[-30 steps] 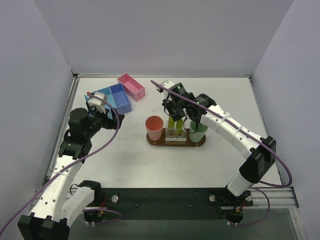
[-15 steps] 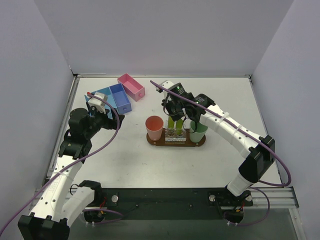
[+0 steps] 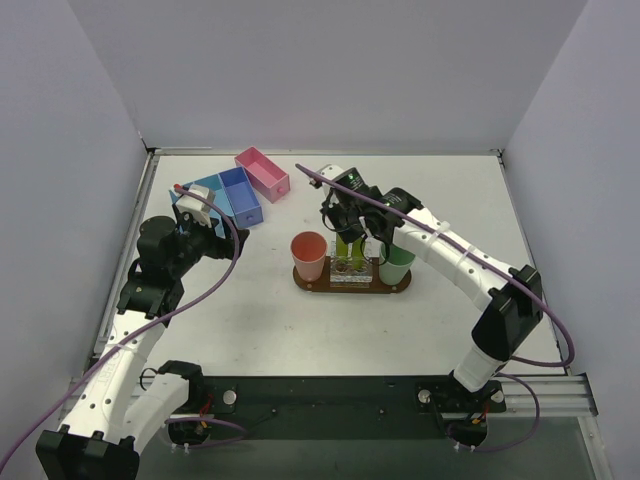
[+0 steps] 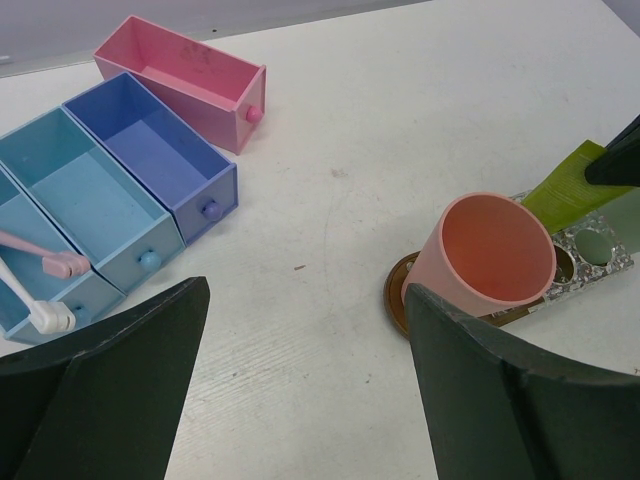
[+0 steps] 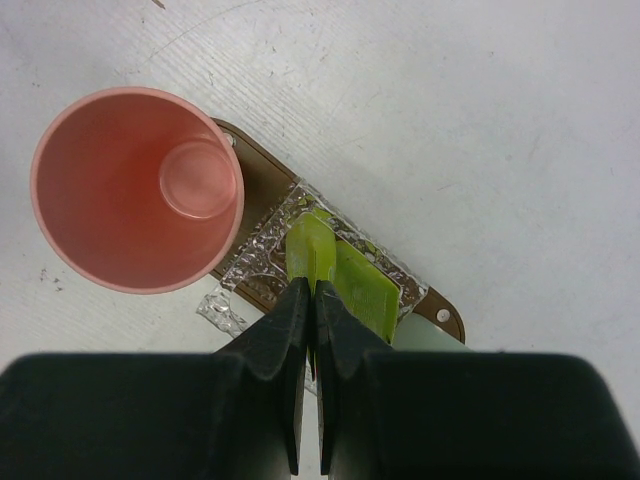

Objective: Prepare toiletry sets of a toothbrush and toothpaste on the tray

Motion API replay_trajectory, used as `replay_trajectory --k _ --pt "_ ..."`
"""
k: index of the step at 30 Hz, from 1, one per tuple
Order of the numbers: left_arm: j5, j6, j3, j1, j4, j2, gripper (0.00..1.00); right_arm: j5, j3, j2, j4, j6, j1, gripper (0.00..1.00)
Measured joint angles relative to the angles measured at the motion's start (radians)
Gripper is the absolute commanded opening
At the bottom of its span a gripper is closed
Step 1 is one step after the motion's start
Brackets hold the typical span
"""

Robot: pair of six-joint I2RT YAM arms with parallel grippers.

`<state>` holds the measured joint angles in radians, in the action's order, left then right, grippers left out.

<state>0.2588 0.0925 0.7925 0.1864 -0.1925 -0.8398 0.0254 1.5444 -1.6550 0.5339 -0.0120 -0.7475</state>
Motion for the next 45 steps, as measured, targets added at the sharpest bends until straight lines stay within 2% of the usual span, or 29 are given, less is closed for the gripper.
replay_trajectory --k 29,45 --pt "0.000 0.000 0.000 0.000 0.000 0.000 0.90 -0.015 -0.032 -0.040 -0.023 0.000 0.015 0.00" --pt "0.000 0.000 0.000 0.000 0.000 0.000 0.90 -0.014 -0.032 -0.043 -0.037 0.003 0.016 0.24"
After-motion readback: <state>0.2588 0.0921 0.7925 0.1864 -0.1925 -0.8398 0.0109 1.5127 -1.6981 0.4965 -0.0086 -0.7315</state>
